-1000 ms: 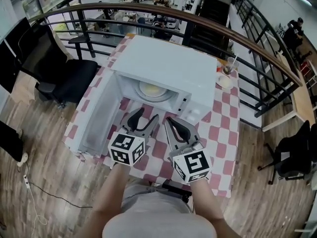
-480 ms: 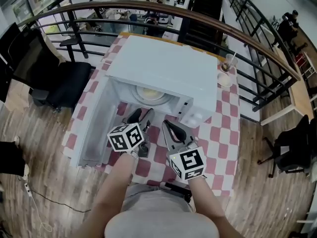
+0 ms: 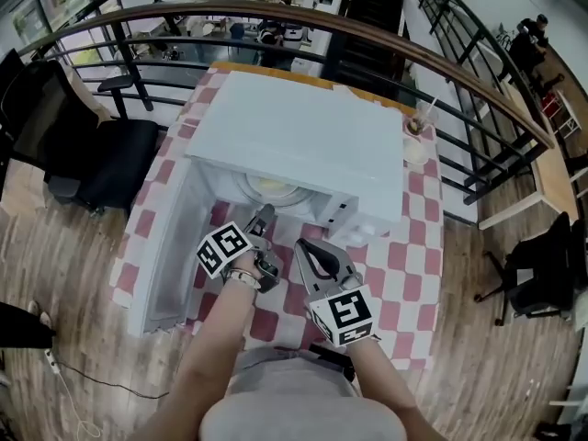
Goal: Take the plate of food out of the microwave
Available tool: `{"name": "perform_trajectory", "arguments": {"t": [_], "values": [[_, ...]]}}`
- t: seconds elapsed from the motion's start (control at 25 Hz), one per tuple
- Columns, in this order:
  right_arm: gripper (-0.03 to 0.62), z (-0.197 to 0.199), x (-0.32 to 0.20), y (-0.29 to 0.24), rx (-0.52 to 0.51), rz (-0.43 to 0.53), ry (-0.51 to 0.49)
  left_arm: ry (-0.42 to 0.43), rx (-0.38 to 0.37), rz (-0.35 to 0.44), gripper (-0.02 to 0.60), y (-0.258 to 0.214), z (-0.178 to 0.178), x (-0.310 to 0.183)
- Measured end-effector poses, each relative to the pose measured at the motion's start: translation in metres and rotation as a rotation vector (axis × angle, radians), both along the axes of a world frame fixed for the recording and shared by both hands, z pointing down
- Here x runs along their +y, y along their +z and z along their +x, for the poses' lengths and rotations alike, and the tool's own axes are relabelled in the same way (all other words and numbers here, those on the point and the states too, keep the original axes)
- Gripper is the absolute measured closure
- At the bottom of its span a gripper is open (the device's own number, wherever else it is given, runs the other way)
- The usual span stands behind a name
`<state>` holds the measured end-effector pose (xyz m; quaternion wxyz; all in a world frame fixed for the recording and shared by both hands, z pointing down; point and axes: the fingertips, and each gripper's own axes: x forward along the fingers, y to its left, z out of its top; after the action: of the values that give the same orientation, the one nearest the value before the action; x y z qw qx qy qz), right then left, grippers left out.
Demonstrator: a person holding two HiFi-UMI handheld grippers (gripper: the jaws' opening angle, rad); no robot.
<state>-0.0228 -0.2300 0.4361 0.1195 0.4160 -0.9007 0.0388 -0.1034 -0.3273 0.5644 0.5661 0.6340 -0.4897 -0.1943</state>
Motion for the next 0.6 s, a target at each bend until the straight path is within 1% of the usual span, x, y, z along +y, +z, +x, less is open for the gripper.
{"name": "perform_trajectory", "arguments": {"t": [0.16,0.24,0.32,0.52,0.6], "values": [[0.566,0.005,-0.006,0.006,0.007,-0.017,0.013,-0.065,0.076,-0.092,0.310,0.025,-0.004,-0.008],[0.566,0.007,-0.008,0.009,0.008,-0.025,0.017,-0.092,0.104,-0.120,0.308,0.034,-0.004,-0.012],[0.566,0.008,-0.010,0.013,0.008,-0.032,0.021,-0.113,0.115,-0.141,0.304,0.040,-0.004,-0.017],[0.566,0.007,-0.013,0.017,0.011,-0.047,0.018,-0.172,0.136,-0.217,0.249,0.055,-0.006,-0.029],[0.567,0.006,-0.013,0.019,0.014,-0.050,0.014,-0.194,0.154,-0.248,0.242,0.060,-0.005,-0.034]]}}
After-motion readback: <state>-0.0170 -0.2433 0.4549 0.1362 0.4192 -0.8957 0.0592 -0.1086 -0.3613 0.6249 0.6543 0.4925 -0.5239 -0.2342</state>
